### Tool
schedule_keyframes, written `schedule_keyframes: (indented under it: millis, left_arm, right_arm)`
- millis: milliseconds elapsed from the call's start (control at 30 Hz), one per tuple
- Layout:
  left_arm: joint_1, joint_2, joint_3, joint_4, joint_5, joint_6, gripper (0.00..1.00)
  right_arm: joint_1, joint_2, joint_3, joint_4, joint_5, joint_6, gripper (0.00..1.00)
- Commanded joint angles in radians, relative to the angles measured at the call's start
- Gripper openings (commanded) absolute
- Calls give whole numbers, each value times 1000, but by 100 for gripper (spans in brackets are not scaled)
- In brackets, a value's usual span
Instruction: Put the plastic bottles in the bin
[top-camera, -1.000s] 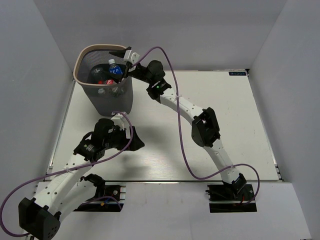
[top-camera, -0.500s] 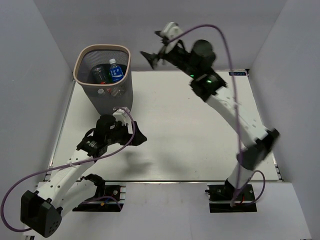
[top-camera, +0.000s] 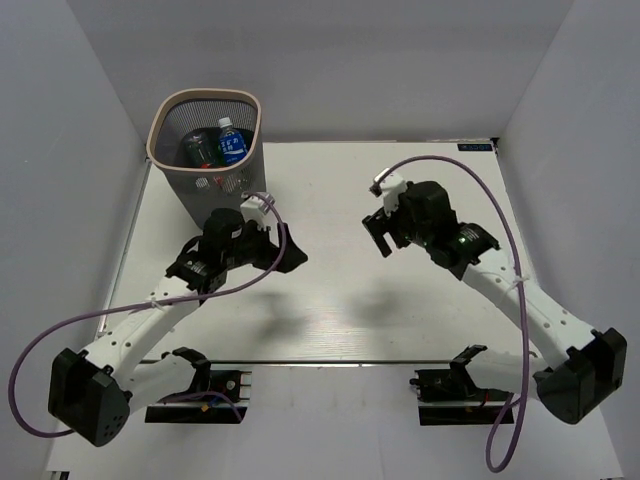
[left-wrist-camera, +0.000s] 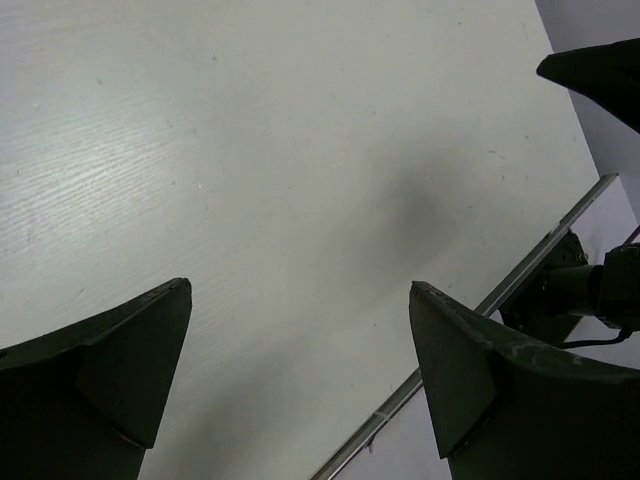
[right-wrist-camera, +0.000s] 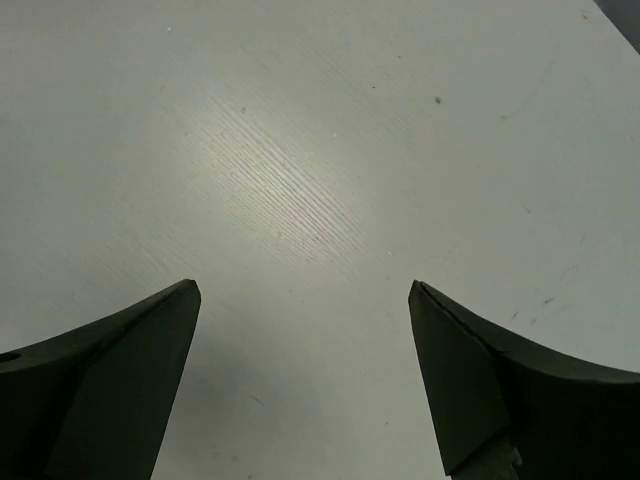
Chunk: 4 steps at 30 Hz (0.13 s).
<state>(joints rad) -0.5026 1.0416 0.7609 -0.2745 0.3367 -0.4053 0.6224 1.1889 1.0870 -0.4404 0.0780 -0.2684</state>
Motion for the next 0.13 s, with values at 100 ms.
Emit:
schedule_keyframes:
  millis: [100]
  left_arm:
    - [-17, -17, 45, 61, 1, 45, 99]
  right_arm:
    - [-23, -103, -29, 63, 83, 93, 90]
